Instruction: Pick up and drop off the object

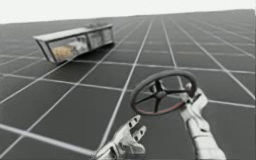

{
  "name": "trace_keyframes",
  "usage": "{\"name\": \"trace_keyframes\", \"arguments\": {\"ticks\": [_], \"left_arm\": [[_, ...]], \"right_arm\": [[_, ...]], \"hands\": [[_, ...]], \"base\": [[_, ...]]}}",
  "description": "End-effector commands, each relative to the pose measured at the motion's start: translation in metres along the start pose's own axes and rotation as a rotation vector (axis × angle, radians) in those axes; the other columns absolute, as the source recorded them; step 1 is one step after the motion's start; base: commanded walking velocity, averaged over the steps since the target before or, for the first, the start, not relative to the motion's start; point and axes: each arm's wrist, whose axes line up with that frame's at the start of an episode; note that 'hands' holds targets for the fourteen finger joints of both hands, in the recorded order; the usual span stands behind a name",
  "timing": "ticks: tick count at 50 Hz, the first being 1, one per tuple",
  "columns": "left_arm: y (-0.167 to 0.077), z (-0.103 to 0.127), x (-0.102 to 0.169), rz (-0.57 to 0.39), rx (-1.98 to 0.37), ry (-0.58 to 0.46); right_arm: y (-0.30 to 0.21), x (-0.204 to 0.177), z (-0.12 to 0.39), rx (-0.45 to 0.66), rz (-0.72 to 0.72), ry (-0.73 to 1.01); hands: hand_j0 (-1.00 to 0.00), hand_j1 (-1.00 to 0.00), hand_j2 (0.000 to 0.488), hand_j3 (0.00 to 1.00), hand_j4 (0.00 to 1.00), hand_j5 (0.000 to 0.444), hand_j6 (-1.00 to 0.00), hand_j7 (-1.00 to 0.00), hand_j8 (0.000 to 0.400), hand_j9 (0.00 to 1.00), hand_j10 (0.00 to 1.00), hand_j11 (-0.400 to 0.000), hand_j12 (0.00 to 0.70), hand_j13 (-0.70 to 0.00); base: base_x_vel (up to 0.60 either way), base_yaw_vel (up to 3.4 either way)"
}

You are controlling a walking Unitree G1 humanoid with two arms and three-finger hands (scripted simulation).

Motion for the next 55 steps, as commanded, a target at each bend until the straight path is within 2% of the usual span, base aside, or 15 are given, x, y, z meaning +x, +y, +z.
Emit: {"name": "trace_keyframes", "arguments": {"ticks": [1, 55], "left_arm": [[0.0035, -0.0003, -0.0028, -0.002, -0.015, -0.014], [0.0035, -0.0003, -0.0028, -0.002, -0.015, -0.014]], "right_arm": [[0.0101, -0.0055, 0.0048, -0.002, 0.026, -0.020], [0.0101, -0.0055, 0.0048, -0.002, 0.026, -0.020]], "hands": [[0.00, 0.00, 0.000, 1.00, 1.00, 0.000, 0.00, 0.00, 0.000, 1.00, 1.00, -0.400, 0.000, -0.700], [0.00, 0.00, 0.000, 1.00, 1.00, 0.000, 0.00, 0.00, 0.000, 1.00, 1.00, -0.400, 0.000, -0.700]], "base": [[0.56, 0.08], [0.57, 0.05]]}}
